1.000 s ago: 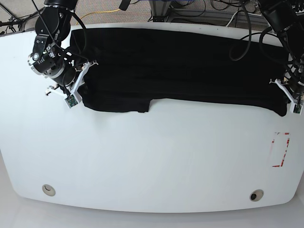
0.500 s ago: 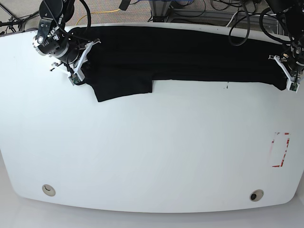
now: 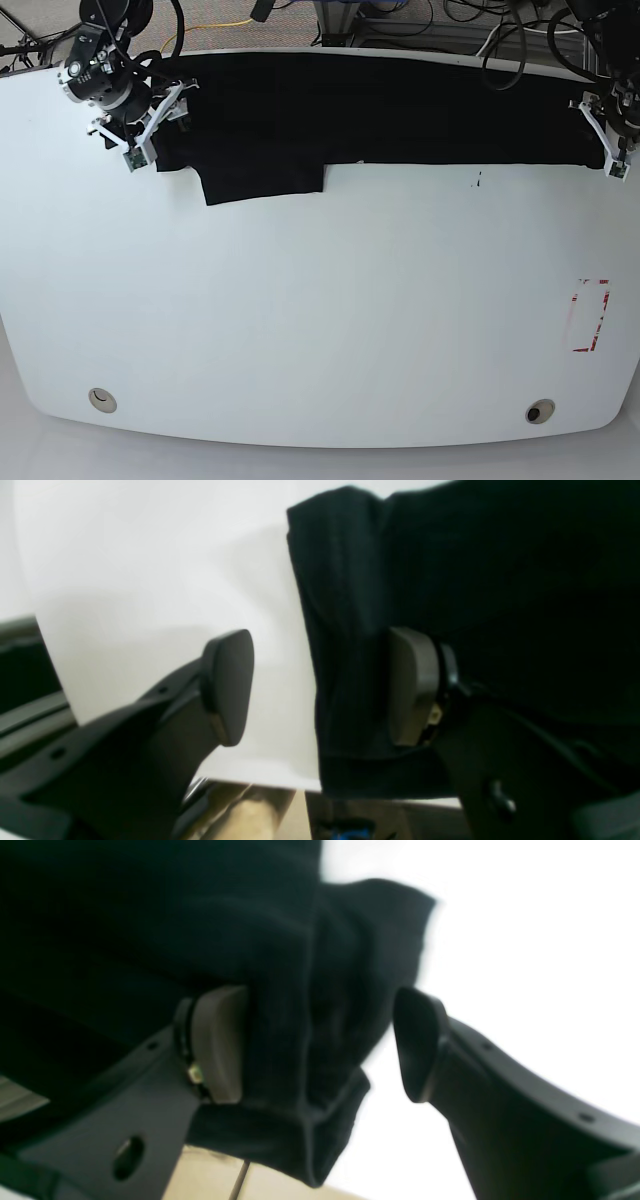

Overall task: Fold the T-shirt properly
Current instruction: 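Lift the hem with both grippers and fold it over toward the collar, then regrasp the folded edge with the right gripper and pull it toward the collar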

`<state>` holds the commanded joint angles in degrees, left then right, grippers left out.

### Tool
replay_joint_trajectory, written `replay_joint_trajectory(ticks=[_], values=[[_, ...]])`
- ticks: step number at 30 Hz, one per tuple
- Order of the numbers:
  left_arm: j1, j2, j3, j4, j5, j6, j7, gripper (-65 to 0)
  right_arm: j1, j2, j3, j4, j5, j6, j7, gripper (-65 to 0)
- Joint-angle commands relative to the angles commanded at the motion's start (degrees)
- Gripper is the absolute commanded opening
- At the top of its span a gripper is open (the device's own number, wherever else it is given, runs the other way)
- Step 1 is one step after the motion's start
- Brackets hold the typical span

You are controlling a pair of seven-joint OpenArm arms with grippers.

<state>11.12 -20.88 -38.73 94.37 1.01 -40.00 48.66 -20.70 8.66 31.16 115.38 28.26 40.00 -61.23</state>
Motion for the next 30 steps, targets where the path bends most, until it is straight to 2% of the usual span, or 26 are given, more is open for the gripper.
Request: replay_joint_trajectory(ticks=[3, 7, 12, 16, 21, 30], values=[[-0.26, 0.44, 0.0, 2.55, -0.09, 0.0, -0.09, -27.2, 2.37, 0.09, 0.7, -0.18, 6.07, 0.0, 0.0, -24.1], [-0.35, 2.46, 0.44, 3.96, 0.0, 0.0, -0.18, -27.2, 6.86, -0.09, 0.53, -1.93, 7.91, 0.0, -2.55, -24.1], [-0.35, 3.43, 2.02, 3.25, 0.44, 0.0, -0.18, -27.2, 13.1, -0.18, 0.18, -7.38, 6.42, 0.0, -4.75, -24.1], [0.09, 3.34, 3.34, 1.32, 0.44, 0.0, -0.26, -27.2, 18.55, 0.26, -4.57, -16.18, 1.93, 0.0, -4.66, -24.1], [0.35, 3.34, 3.16, 0.88, 0.53, 0.0, -0.26, -27.2, 22.95, 0.18, -7.12, -22.95, -3.43, 0.0, -4.48, -24.1], [2.2, 2.11, 3.08, 0.79, 0.44, 0.0, -0.35, -27.2, 25.23, -0.09, -11.69, -28.22, -4.48, 0.0, -2.37, -24.1]])
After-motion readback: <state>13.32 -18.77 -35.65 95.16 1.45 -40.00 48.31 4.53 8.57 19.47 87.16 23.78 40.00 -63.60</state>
